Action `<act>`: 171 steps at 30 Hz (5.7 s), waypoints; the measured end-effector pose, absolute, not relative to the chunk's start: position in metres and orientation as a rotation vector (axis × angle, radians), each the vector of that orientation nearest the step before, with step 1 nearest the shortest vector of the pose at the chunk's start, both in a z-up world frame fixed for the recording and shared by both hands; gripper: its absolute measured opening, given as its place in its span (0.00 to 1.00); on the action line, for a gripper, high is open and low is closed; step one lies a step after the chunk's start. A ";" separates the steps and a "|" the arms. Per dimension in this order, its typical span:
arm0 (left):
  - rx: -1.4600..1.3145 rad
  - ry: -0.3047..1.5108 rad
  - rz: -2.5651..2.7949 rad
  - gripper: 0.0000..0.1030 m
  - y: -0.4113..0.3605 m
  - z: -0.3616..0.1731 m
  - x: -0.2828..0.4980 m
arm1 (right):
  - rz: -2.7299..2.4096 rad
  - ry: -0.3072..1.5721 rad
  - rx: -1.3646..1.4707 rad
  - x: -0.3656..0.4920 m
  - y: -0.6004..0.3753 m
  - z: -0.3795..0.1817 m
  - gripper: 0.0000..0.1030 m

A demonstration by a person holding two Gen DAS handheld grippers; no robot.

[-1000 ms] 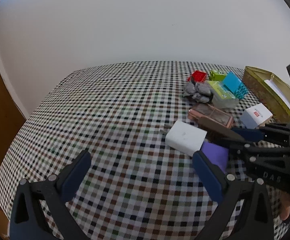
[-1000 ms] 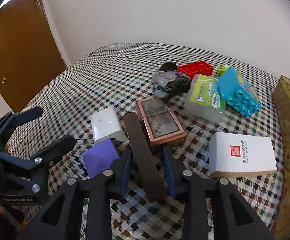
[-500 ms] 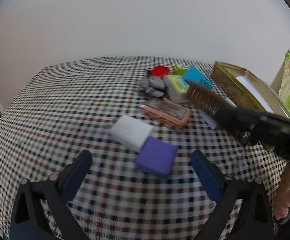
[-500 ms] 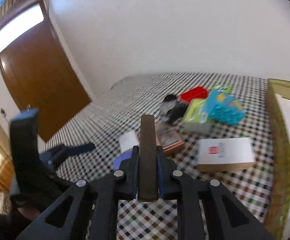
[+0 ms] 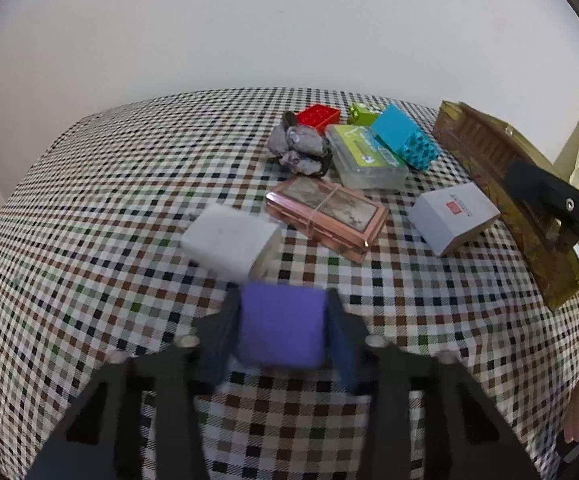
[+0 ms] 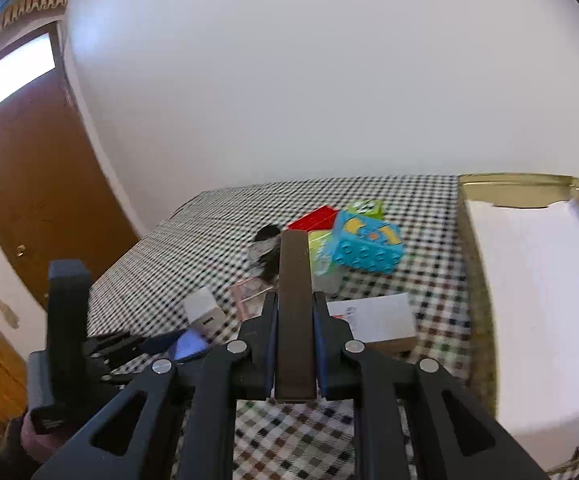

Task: Organize rigid objects
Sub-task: 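Grasp the dark brown wooden bar with the right tool while the left tool grasps the purple cube, then carry the brown bar in the right tool while the left tool carries the purple cube over the gold tin, then open the right tool releasing the bar while the left tool releases the cube into the tin, then withdraw both open tools from the tin back toward the remaining items, then grasp the white foam block with the left tool while the right tool grasps the red-seal white box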

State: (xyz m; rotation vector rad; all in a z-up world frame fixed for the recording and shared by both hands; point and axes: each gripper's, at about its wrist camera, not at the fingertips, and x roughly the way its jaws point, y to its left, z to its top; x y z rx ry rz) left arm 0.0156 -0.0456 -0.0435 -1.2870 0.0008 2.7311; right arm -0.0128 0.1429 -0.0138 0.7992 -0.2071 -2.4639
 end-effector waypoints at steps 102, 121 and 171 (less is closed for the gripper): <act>-0.664 0.100 2.913 0.99 0.134 0.021 0.020 | -3.318 -0.289 0.490 0.023 0.342 0.003 0.82; -0.707 0.118 2.951 0.99 0.086 0.013 0.024 | -3.360 -0.249 0.458 0.044 0.298 0.006 0.82; -1.242 -0.079 2.765 0.99 -0.078 -0.034 -0.025 | -2.826 -0.232 0.914 0.013 0.120 -0.027 0.82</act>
